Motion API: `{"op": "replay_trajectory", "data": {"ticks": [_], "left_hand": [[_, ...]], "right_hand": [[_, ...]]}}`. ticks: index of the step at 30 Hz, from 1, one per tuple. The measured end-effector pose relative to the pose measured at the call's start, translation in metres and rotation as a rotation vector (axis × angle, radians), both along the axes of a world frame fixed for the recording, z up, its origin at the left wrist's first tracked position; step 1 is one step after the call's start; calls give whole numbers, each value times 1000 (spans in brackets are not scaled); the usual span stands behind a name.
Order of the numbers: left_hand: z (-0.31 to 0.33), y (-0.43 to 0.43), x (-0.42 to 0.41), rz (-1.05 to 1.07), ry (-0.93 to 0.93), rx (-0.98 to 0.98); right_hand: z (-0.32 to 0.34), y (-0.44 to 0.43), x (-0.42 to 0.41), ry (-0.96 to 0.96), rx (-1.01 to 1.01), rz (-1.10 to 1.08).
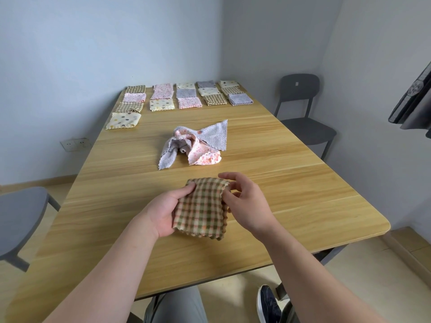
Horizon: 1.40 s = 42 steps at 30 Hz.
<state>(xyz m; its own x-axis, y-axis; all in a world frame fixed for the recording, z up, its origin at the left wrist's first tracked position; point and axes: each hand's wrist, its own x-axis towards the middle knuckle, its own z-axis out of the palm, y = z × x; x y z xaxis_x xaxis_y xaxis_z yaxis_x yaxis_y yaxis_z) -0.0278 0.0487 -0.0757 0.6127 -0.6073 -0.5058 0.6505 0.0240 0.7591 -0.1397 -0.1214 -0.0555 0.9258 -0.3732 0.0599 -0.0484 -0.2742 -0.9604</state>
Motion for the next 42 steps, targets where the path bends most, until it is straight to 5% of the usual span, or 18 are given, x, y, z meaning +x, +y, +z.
{"op": "replay_trajectory", "data": {"ticks": [25,32,38,42], "left_hand": [[6,6,-5,-88,-251,43],[2,6,-5,-49,-245,62],[1,1,-7,33,-332,111],[3,0,-9,26,-378,113]], "right_hand": [[-7,-5,-1,33,-27,189],[-12,-12,0,88,111,166],[-17,-14,9,200,526,82],[-19,-8,14,191,312,65]]}}
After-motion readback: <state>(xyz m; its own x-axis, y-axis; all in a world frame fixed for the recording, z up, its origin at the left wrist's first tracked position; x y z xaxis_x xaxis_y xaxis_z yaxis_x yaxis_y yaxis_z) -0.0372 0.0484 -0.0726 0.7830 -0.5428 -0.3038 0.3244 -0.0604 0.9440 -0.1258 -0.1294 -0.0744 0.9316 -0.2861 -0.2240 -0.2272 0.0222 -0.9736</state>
